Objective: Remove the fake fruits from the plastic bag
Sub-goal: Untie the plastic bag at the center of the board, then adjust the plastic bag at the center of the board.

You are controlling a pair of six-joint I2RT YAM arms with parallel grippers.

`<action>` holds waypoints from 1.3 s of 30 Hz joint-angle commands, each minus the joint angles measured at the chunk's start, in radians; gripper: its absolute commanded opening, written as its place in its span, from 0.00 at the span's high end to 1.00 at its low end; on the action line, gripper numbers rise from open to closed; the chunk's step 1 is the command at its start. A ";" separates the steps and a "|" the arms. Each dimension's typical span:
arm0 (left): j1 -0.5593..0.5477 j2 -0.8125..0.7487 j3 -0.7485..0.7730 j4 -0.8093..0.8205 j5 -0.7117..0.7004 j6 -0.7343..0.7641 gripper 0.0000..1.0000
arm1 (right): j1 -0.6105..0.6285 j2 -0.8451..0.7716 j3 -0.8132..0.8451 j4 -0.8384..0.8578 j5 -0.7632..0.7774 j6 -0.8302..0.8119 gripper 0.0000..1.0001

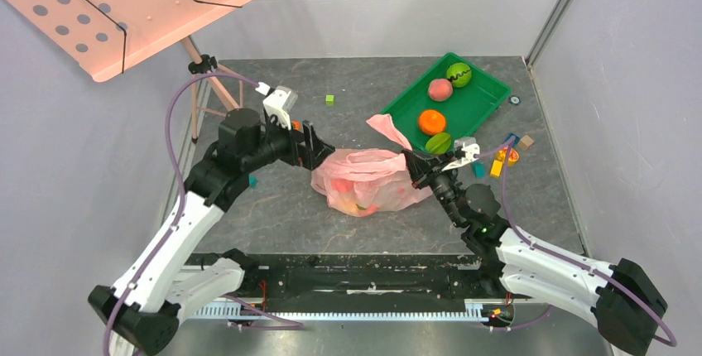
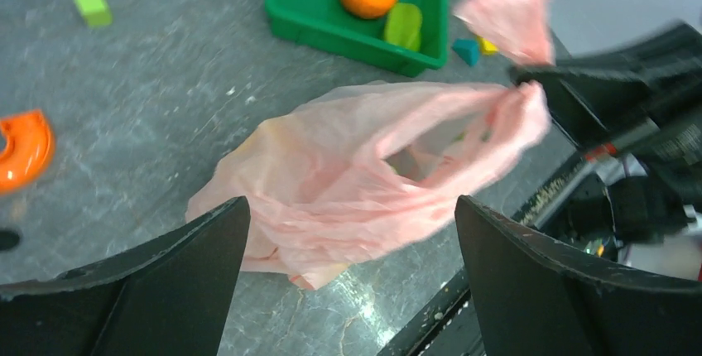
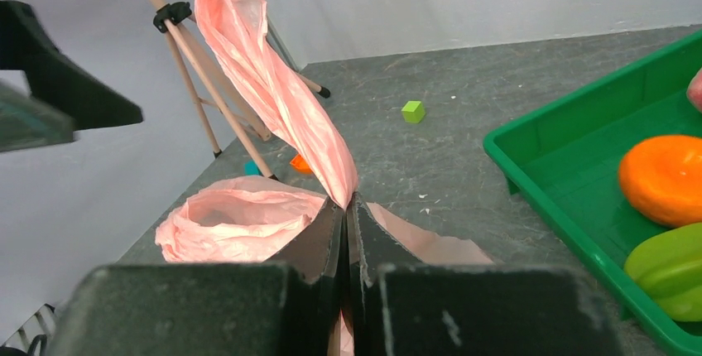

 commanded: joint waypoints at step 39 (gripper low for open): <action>-0.358 -0.010 -0.238 0.313 -0.258 0.967 0.33 | -0.002 -0.007 0.084 -0.089 -0.072 -0.020 1.00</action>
